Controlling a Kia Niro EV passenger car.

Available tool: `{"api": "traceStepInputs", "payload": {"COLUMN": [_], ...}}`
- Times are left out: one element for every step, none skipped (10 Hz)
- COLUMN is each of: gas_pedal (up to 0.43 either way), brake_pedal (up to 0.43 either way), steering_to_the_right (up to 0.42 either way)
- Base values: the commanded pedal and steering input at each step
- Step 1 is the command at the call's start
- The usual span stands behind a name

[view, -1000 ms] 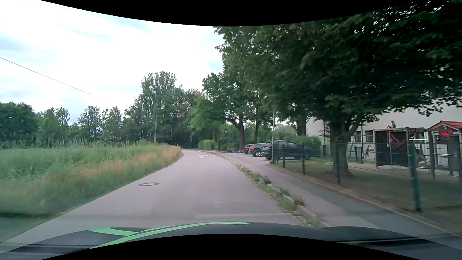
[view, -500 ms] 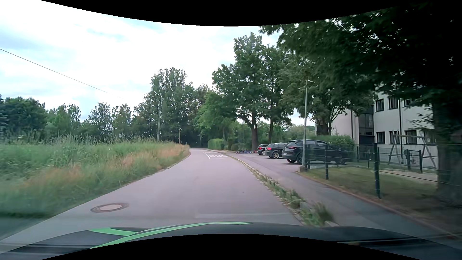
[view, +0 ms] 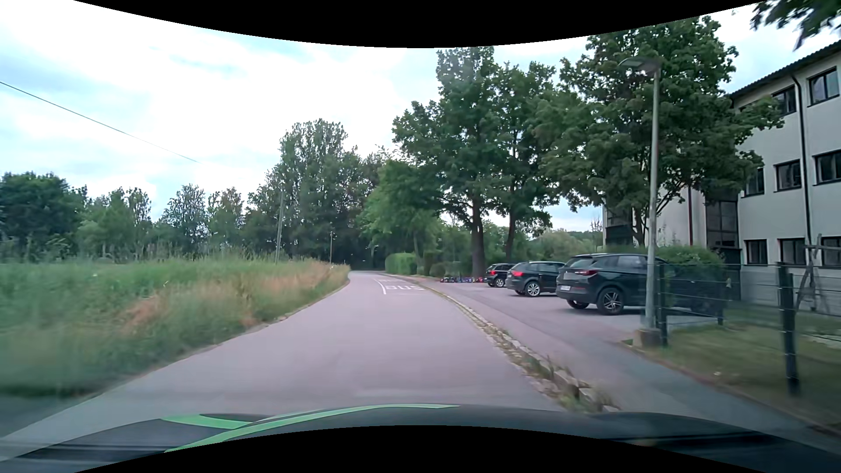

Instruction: Follow the waypoints while adhering to traffic rules and regulations

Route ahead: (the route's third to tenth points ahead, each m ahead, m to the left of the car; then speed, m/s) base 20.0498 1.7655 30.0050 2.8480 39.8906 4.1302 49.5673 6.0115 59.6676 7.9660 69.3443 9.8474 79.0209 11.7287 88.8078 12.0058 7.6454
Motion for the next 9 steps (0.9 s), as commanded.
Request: {"api": "traceStepInputs", "payload": {"gas_pedal": [0.059, 0.039, 0.000, 0.000, 0.000, 0.000, 0.000, 0.000, 0.000], "brake_pedal": [0.000, 0.000, 0.000, 0.000, 0.000, 0.000, 0.000, 0.000, 0.000], "steering_to_the_right": [-0.015, -0.014, -0.012, -0.012, -0.012, -0.011, -0.009, -0.008, -0.006]}}
